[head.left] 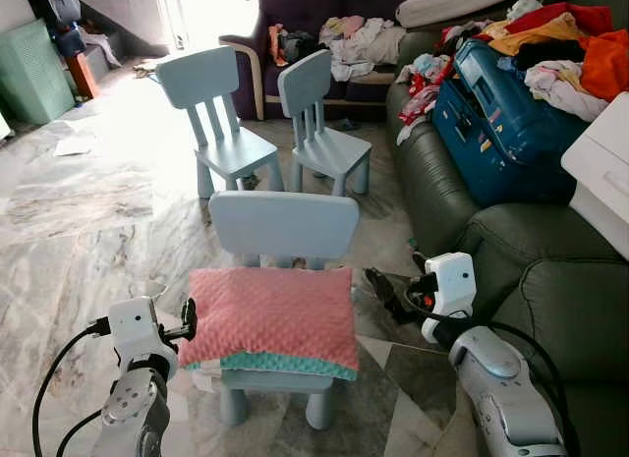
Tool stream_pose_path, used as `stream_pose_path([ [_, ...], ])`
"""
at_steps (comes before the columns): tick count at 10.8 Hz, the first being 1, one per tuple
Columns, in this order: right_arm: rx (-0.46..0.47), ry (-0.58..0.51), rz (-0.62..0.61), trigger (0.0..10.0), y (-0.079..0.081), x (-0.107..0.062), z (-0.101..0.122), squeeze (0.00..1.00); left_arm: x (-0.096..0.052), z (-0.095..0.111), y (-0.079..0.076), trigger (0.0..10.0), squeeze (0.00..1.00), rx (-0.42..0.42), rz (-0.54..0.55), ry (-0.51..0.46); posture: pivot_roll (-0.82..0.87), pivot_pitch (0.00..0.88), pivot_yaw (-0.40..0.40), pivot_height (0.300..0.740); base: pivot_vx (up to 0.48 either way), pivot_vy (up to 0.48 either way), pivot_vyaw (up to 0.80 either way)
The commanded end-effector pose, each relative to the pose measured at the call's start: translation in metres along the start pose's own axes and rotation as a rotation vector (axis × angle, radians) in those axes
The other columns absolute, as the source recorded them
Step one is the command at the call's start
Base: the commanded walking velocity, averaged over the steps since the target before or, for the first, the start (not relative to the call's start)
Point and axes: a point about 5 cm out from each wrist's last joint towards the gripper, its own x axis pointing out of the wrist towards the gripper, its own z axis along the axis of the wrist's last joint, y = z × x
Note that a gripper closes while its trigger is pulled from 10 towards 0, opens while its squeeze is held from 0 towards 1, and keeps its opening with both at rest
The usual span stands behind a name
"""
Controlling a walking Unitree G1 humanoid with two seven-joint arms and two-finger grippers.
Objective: Move the pillow to the sofa
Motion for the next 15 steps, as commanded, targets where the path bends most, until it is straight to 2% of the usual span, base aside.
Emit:
stream_pose_path([
  [1,0.0,-0.019,0.02,10.0,0.003,0.003,0.006,0.0,0.001,0.003,0.0,10.0,0.0,0.009,-0.001,-0.001,-0.08,0.004,-0.047,0.74,0.0,0.0,0.0],
  [6,0.016,0.0,0.033,10.0,0.004,-0.002,0.003,0.0,-0.005,-0.002,0.001,10.0,0.0,0.017,-0.001,0.004,-0.08,0.017,-0.056,0.74,0.0,0.0,0.0],
  [9,0.027,0.051,0.039,10.0,0.007,-0.017,-0.007,0.0,-0.026,-0.017,0.006,10.0,0.0,0.032,0.0,0.059,-0.08,0.076,-0.062,0.74,0.0,0.0,0.0],
  [15,0.041,0.122,0.049,10.0,0.011,-0.039,-0.015,0.0,-0.058,-0.031,0.015,10.0,0.0,0.05,0.016,0.135,-0.08,0.185,-0.072,0.74,0.0,0.0,0.0],
])
